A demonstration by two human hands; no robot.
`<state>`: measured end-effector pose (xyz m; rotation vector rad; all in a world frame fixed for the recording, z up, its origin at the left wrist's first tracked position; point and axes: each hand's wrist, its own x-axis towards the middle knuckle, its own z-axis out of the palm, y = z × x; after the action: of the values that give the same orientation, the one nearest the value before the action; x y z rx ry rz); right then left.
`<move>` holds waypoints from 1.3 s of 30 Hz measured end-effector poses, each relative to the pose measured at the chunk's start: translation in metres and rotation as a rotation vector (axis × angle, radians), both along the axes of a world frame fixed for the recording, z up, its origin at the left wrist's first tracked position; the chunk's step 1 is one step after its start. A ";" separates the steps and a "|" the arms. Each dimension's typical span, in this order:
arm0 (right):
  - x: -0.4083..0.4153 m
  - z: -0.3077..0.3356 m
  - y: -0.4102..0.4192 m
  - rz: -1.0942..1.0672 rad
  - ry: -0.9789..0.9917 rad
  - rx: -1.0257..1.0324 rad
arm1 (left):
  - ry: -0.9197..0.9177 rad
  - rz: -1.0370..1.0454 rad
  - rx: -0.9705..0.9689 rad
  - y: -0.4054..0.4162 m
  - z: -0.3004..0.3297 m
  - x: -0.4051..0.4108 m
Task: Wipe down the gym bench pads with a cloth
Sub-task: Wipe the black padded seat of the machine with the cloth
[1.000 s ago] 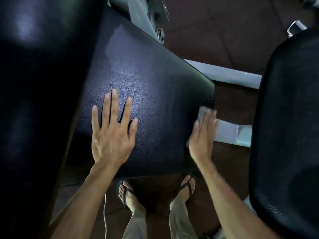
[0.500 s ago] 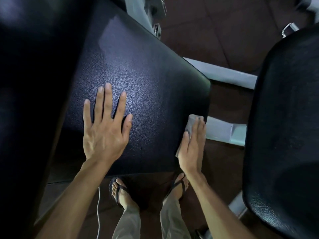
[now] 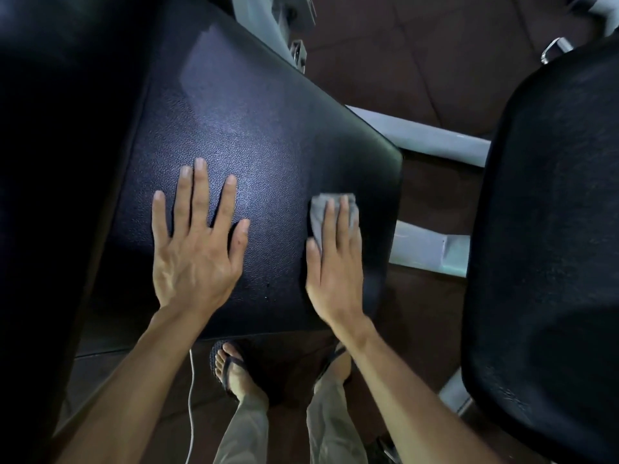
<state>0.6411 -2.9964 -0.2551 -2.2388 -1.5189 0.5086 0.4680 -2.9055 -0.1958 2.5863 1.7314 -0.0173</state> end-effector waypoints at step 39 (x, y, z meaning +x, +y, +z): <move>0.000 -0.004 -0.037 0.051 0.050 -0.015 | 0.021 -0.009 0.000 0.001 0.000 0.001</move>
<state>0.6411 -3.0329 -0.2587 -2.1869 -1.5550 0.5877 0.4690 -2.9048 -0.1961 2.6031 1.7263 -0.0450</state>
